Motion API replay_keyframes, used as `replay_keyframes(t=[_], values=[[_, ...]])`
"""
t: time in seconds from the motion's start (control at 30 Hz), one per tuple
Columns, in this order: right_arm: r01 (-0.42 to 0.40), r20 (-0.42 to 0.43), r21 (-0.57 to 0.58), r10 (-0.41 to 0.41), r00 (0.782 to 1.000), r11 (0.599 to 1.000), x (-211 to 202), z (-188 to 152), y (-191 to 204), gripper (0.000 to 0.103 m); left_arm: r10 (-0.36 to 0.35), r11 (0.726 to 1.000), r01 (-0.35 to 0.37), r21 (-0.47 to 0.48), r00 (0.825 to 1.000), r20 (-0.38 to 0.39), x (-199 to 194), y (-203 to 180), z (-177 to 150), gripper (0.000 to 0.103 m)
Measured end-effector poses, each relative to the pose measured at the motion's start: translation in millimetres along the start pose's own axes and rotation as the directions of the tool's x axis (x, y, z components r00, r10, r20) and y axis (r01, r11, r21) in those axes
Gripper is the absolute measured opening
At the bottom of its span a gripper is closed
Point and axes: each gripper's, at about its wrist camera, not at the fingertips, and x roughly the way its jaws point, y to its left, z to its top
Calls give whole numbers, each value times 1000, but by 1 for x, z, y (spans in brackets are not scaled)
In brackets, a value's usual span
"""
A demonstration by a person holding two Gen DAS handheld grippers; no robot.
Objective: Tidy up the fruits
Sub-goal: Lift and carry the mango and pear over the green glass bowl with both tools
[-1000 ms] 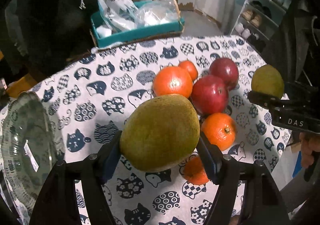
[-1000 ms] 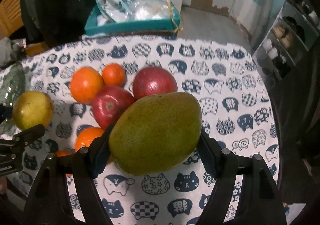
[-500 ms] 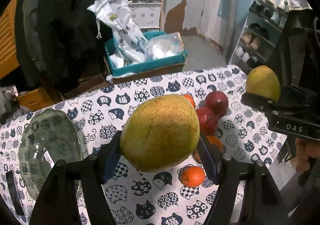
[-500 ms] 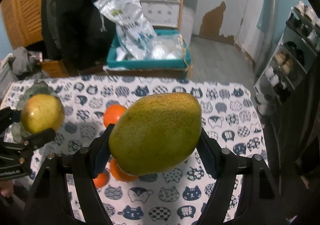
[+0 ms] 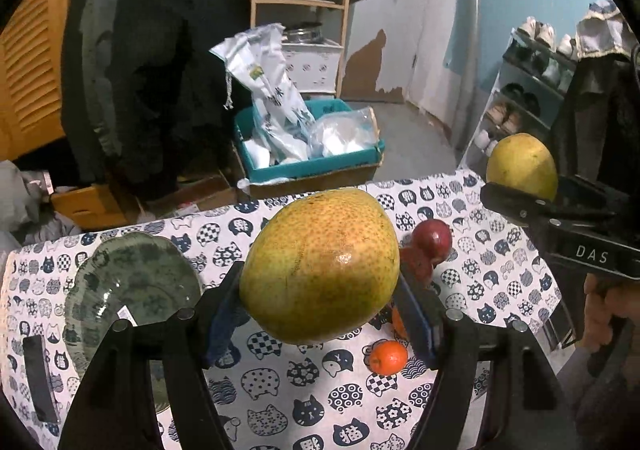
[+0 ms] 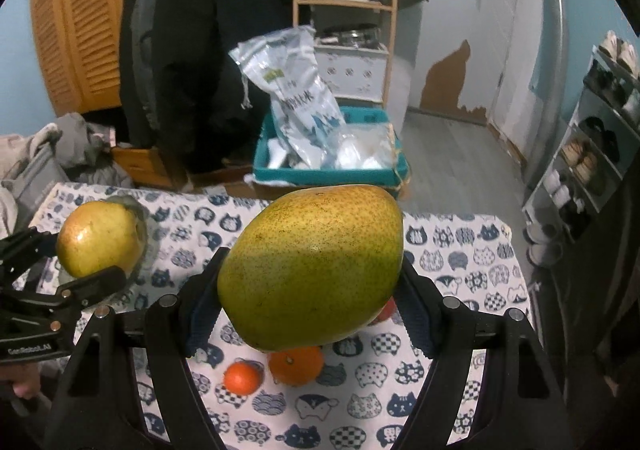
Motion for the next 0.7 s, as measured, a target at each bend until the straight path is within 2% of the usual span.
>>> replay_keyframes(t=[0.4,0.7], values=[[-79,28,-31,80,996,996,-3,18,35,77,38,998,-34,-58,998,58,-32,31,4,73],[-139,9,-63,139,990,988,13,31,72,77,98,990,-91,-109,993,59,-38,63,-3,73]])
